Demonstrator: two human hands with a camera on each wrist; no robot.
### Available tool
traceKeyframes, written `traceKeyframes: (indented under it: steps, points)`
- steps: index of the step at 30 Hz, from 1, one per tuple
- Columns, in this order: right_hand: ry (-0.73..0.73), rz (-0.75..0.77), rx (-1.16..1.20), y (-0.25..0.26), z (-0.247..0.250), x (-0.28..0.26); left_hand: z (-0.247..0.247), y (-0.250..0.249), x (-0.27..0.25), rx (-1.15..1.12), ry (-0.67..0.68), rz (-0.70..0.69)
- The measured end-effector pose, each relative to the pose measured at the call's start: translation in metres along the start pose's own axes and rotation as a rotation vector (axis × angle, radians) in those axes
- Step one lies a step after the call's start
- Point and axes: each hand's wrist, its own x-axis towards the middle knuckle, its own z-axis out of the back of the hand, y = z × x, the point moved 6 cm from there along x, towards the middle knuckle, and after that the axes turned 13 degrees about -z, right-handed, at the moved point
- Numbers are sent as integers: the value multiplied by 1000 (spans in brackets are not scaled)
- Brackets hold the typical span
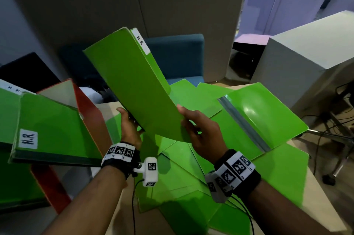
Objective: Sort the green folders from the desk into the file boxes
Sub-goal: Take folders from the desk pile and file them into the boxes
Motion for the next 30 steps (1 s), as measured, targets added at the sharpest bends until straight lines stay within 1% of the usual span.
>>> traceKeyframes:
  steps: [2,4,9,11,13,14,15,16,17,18,19,20,21,22,23,26,28,30]
  points:
    - [9,-18,24,-1,1,1,1,-8,3,-30,-15,-31]
    - [42,-8,50,2,-1,0,-1,-14,2,-40,6,-52]
    - [179,44,74,11,-18,-2,-10,-12,1,-106,87,-51]
    - [150,82,-5,6,-18,-3,-11,-13,1,-165,93,-28]
    - [139,104,-137,3,-18,-4,-9,-19,1,-189,106,-23]
    - [147,132,-188,3,-19,-4,-5,-22,4,-204,119,-32]
    - [151,181,-217,5,-19,-4,-7,-26,-1,-241,155,-8]
    - [136,226,-229,7,-16,-3,-3,-27,4,-227,165,22]
    - [96,255,-239,7,-10,0,4,-31,7,-115,124,13]
    - [35,268,-250,6,0,5,14,-42,12,92,41,-36]
    - [-27,270,-250,3,12,12,25,-61,19,284,-61,-181]
    - [-76,266,-241,-1,25,18,34,-80,30,385,-134,-344]
    - [-112,261,-231,-3,36,23,39,-98,36,385,-156,-477]
    - [-136,258,-225,-3,46,26,39,-110,40,372,-155,-512]
    - [-153,257,-221,-3,54,29,41,-115,48,457,-134,-530]
    - [-175,260,-209,-5,67,32,20,-111,47,698,88,-486]
    - [-173,269,-212,-11,69,33,12,-103,41,735,143,-498]
    - [-176,283,-229,-14,70,34,12,-101,38,626,131,-457]
